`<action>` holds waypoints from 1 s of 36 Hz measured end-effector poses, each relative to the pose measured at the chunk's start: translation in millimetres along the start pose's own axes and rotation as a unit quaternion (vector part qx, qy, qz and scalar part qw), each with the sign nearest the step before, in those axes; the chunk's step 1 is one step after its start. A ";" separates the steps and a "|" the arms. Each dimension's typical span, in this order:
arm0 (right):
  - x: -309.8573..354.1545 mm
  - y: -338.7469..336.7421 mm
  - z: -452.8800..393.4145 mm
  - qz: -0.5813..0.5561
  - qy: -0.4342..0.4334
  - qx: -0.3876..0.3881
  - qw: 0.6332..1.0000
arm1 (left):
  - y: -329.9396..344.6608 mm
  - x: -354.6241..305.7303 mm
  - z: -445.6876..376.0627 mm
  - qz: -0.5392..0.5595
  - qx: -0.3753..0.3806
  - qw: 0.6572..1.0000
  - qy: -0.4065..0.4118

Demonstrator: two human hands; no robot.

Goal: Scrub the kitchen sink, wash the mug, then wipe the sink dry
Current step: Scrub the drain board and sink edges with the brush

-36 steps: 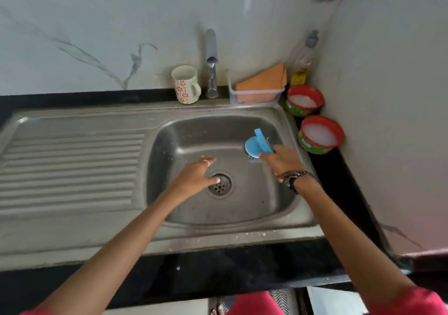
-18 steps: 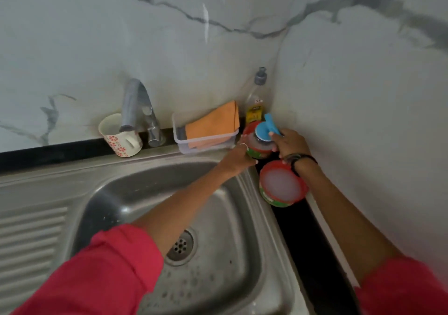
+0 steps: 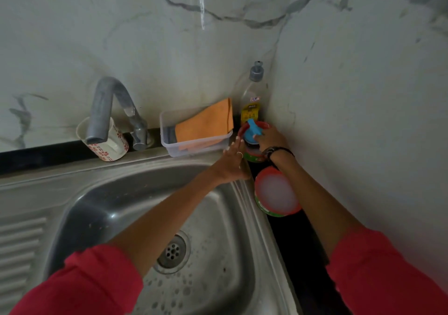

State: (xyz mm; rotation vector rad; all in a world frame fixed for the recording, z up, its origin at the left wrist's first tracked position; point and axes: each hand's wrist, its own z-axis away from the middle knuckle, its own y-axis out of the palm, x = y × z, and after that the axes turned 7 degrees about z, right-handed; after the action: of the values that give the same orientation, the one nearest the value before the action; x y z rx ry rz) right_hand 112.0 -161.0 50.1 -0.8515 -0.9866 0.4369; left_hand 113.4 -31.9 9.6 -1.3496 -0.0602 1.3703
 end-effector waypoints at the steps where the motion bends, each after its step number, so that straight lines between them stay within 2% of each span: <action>1: -2.6 0.1 -0.9 -0.005 0.009 0.018 1.000 | -0.2 0.9 -0.4 -0.008 0.005 1.000 -0.001; 4: -7.6 -3.4 -5.6 0.013 0.050 0.067 0.996 | -2.4 1.2 0.6 -0.030 0.011 0.999 -0.002; 7: -5.3 -6.7 -11.5 0.031 0.066 0.046 0.996 | -5.2 -0.1 1.8 -0.043 0.016 0.999 -0.003; 10: 2.6 -5.3 -12.5 0.039 0.027 0.010 0.999 | -10.0 -0.3 2.4 -0.059 0.031 0.998 -0.007; 14: -0.1 2.3 -6.6 -0.005 -0.025 0.010 1.000 | -14.4 -3.8 6.2 -0.056 0.043 0.997 -0.013; 19: -5.3 0.5 4.0 0.027 -0.023 0.037 0.999 | -16.2 -5.5 10.7 -0.067 0.047 0.997 -0.009; 23: -4.4 -6.7 18.4 0.098 -0.052 -0.038 0.993 | -16.0 -3.4 21.7 -0.045 0.002 0.999 -0.001; 26: -8.8 -8.0 43.0 0.160 -0.123 -0.116 0.972 | -12.1 -0.1 42.5 0.034 -0.046 0.998 -0.006; 29: -11.9 -11.8 70.6 0.247 -0.228 -0.186 0.923 | -7.3 3.9 74.5 0.113 -0.073 0.991 0.001; 30: -11.4 -12.8 81.2 0.257 -0.263 -0.212 0.906 | -5.3 8.1 84.5 0.119 -0.082 0.989 0.007; 33: -10.3 -8.6 113.3 0.242 -0.317 -0.227 0.888 | 2.4 26.1 112.2 0.118 -0.092 0.989 0.007; 36: -3.0 3.4 147.7 0.268 -0.363 -0.269 0.851 | 9.2 49.9 147.6 0.109 -0.091 0.990 0.000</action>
State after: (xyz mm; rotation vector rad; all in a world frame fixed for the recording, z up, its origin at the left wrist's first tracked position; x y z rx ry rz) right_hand -16.7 -98.3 86.6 -1.5433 -1.6119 1.0424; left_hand 19.8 92.4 20.8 -1.5428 -0.0393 1.5778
